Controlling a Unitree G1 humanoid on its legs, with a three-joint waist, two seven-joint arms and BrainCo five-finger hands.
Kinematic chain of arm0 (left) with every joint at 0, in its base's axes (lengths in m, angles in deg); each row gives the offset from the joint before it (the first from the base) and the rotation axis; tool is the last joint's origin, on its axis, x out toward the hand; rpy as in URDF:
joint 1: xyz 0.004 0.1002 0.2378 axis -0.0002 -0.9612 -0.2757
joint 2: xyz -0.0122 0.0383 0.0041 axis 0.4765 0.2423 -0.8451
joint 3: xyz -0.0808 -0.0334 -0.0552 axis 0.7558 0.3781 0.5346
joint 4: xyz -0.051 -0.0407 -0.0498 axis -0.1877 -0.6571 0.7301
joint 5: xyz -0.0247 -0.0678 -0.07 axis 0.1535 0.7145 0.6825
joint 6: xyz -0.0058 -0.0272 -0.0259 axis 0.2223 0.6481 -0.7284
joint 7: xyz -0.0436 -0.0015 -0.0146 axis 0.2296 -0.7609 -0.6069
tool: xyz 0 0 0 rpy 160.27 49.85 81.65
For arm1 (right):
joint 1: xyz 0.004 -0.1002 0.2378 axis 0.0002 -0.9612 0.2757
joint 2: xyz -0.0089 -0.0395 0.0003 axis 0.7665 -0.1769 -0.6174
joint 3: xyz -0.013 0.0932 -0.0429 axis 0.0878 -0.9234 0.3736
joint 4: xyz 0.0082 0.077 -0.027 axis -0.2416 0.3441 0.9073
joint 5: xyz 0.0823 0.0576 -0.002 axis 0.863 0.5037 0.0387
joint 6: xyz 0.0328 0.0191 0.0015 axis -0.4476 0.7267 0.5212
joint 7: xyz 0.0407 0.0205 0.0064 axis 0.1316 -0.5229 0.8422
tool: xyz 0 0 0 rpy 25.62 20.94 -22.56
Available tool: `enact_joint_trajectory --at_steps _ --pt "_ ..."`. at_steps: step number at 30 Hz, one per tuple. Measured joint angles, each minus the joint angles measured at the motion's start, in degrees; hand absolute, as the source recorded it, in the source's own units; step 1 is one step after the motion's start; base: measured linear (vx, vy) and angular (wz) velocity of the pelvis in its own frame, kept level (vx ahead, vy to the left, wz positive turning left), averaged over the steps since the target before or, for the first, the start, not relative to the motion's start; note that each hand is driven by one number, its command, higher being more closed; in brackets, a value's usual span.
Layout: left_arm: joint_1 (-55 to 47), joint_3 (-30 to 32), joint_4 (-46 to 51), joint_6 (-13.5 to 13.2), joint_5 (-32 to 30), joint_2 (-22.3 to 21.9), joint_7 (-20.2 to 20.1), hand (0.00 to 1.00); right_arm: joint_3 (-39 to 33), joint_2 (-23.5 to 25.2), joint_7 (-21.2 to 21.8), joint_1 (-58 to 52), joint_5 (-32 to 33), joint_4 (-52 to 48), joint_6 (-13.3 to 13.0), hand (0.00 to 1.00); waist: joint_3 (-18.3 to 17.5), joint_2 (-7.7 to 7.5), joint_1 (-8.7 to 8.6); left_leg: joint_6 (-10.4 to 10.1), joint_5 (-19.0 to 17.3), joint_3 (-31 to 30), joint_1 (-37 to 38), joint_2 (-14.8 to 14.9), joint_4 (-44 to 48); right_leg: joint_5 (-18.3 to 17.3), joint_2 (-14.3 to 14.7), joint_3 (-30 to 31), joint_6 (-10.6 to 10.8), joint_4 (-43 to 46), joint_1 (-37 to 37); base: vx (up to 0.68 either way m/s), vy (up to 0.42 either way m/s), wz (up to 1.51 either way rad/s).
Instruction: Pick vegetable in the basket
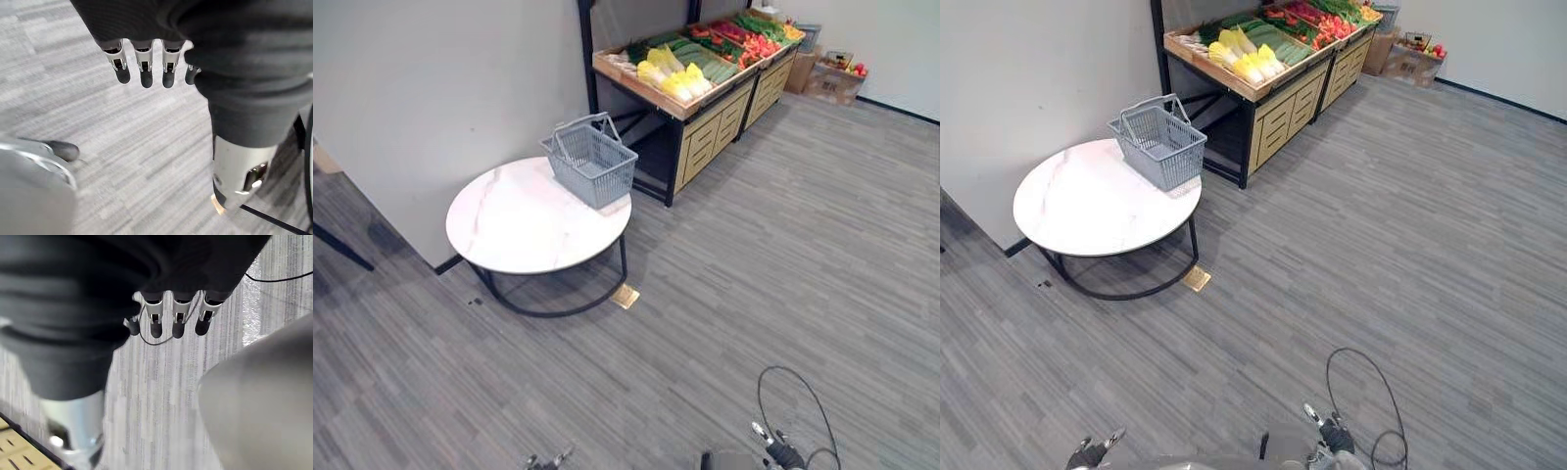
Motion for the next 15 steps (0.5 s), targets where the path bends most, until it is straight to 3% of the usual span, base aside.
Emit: enact_joint_trajectory --at_steps 2,3,6,7,8,9,10,12,13,14,15 --pt "1.17 0.25 -0.03 -0.02 0.14 -1.94 -0.02 0.00 -0.53 0.11 0.04 -0.23 0.04 -1.01 -0.31 0.00 0.30 0.61 -0.46 -0.69 -1.87 -0.94 1.87 0.94 0.17 -0.28 -0.77 -3.67 -0.54 -9.38 -1.39 0.38 -0.109 0.27" --pt "2.37 0.74 -0.03 -0.07 0.21 -2.43 -0.37 0.00 -0.69 0.31 -0.04 -0.03 0.08 -2.00 -0.51 0.00 0.71 1.18 -1.26 -2.29 -4.29 -2.28 3.76 2.13 0.17 0.29 -0.83 -5.65 -0.34 -22.03 -1.33 0.37 -0.149 0.43" --pt "2.74 2.14 -0.17 -0.14 0.17 -3.33 -0.68 0.00 -0.85 0.27 -0.10 0.02 0.02 -2.75 -0.47 0.00 0.76 1.85 -1.15 -5.43 -9.07 -4.47 5.62 4.17 1.53 2.99 -0.89 -3.46 0.85 -45.57 -1.02 0.44 -0.226 0.41" --pt "2.82 2.80 -0.27 -0.15 0.16 -3.50 -0.70 0.00 -0.90 0.24 -0.03 -0.02 -0.03 -2.81 -0.47 0.00 0.82 1.93 -1.14 -5.77 -10.19 -5.23 6.05 4.59 1.95 3.02 -0.96 -2.87 0.90 -47.40 -0.93 0.65 -0.365 0.51" --pt "2.90 3.58 -0.54 -0.10 0.17 -4.12 -0.70 0.00 -1.29 0.16 0.02 -0.12 0.01 -3.15 -0.45 0.00 1.02 2.76 -1.24 -5.64 -11.74 -6.10 7.16 5.99 2.11 6.35 -0.77 -3.19 1.31 -46.12 -1.06 0.69 -0.352 0.50" --pt "2.57 3.89 -1.64 -0.08 0.16 -5.44 -0.89 0.00 -0.91 -0.79 -0.04 0.30 -0.15 -3.76 -0.42 0.00 0.85 4.73 -1.25 -5.59 -12.06 -7.69 8.56 8.42 2.87 7.67 0.65 -3.94 1.39 -41.30 -1.36 0.71 -0.356 0.60" --pt "2.84 4.11 -1.97 -0.05 0.09 -5.56 -1.28 0.00 -0.92 -0.99 0.02 0.58 -0.16 -3.79 -0.52 0.00 1.01 5.17 -1.14 -6.34 -10.39 -9.74 8.21 9.65 4.81 7.10 0.90 -3.70 0.63 -36.81 -2.25 0.74 -0.400 0.48" --pt "2.47 5.39 -1.80 0.00 0.11 -7.15 -1.78 0.00 -0.73 -2.17 0.00 1.84 -2.01 -3.60 -0.29 0.00 0.54 7.56 -0.99 -6.18 -5.76 -14.52 3.91 12.90 15.36 1.17 2.37 -6.44 -1.06 -31.49 -1.72 0.67 -0.420 0.28" --pt "2.45 5.68 -1.80 0.00 0.12 -7.19 -1.81 0.00 -0.68 -2.38 0.04 1.96 -2.32 -3.58 -0.26 0.00 0.43 8.01 -1.05 -5.92 -3.55 -15.69 1.45 13.64 20.06 -0.41 2.76 -7.25 -1.27 -31.06 -1.00 0.68 -0.382 0.34" --pt "2.52 6.48 -1.55 0.02 0.15 -7.22 -1.96 0.00 -0.68 -2.63 -0.03 2.12 -2.33 -3.29 -0.17 0.00 0.71 8.58 -1.17 -6.19 4.22 -17.32 -4.03 14.86 30.66 -2.65 3.65 -8.96 -2.28 -31.65 1.69 0.68 -0.340 0.33" --pt "2.41 7.18 -1.42 0.08 0.30 -6.85 -1.95 0.00 -0.64 -2.82 -0.25 2.13 -2.31 -2.43 0.34 0.00 1.33 8.06 -0.94 -8.29 12.97 -17.21 -9.03 16.91 41.32 -3.93 4.78 -10.01 -3.03 -34.30 6.06 0.67 -0.305 0.28"
